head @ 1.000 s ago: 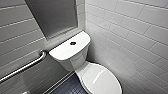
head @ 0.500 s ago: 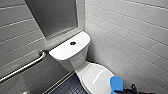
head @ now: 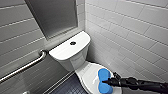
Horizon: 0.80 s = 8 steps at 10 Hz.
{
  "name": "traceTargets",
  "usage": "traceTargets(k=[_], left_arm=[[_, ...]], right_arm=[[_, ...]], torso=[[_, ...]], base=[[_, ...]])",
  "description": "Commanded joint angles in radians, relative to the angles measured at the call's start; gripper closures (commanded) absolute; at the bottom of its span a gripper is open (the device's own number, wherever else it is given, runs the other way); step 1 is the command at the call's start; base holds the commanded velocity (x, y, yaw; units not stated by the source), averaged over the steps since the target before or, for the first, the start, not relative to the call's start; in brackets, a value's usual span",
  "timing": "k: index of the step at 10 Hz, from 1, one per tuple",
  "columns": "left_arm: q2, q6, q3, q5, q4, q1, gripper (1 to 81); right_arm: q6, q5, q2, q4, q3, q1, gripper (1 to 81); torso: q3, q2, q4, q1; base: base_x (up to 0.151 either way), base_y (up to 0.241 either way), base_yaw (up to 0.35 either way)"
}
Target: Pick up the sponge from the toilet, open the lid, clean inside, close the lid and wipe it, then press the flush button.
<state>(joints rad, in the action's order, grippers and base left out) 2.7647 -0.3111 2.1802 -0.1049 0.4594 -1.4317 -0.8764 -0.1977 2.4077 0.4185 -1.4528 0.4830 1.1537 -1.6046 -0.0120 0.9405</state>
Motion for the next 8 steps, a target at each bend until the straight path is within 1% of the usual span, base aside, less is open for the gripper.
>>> traceTargets(k=[1, 2, 3, 4, 5, 6, 8], left_arm=[[-0.011, 0.006, -0.016, -0.072, -0.004, -0.010, 1.0], [-0.011, 0.006, -0.016, -0.072, -0.004, -0.008, 1.0], [-0.011, 0.006, -0.016, -0.071, -0.005, -0.010, 1.0], [-0.013, 0.006, -0.016, -0.072, -0.005, -0.010, 1.0], [-0.013, 0.006, -0.016, -0.072, -0.005, -0.010, 1.0], [-0.013, 0.006, -0.016, -0.072, -0.005, -0.010, 1.0], [-0.014, 0.006, -0.016, -0.072, -0.005, -0.013, 1.0]], right_arm=[[-0.006, -0.069, 0.121, -0.084, -0.153, -0.220, 81.1], [-0.006, -0.069, 0.156, -0.096, -0.199, -0.232, 81.1], [-0.006, -0.069, 0.184, -0.098, -0.231, -0.237, 81.1], [-0.006, -0.068, 0.210, -0.098, -0.251, -0.237, 81.1], [-0.006, -0.066, 0.240, -0.096, -0.279, -0.238, 81.1], [-0.006, -0.065, 0.271, -0.109, -0.309, -0.241, 81.1], [-0.006, -0.040, 0.339, -0.157, -0.392, -0.241, 81.1]], torso=[[0.000, -0.099, 0.000, 0.064], [0.000, -0.111, 0.000, 0.072], [0.030, -0.138, 0.000, 0.088], [0.069, -0.073, 0.000, 0.046], [0.076, -0.099, 0.000, 0.061], [0.022, -0.105, 0.000, 0.065], [0.068, -0.117, 0.000, 0.073]], base=[[0.000, 0.000, 0.000], [0.000, 0.000, 0.000], [0.000, 0.000, 0.000], [0.000, 0.000, 0.000], [0.000, 0.000, 0.000], [0.000, 0.000, 0.000], [0.000, 0.000, 0.000]])
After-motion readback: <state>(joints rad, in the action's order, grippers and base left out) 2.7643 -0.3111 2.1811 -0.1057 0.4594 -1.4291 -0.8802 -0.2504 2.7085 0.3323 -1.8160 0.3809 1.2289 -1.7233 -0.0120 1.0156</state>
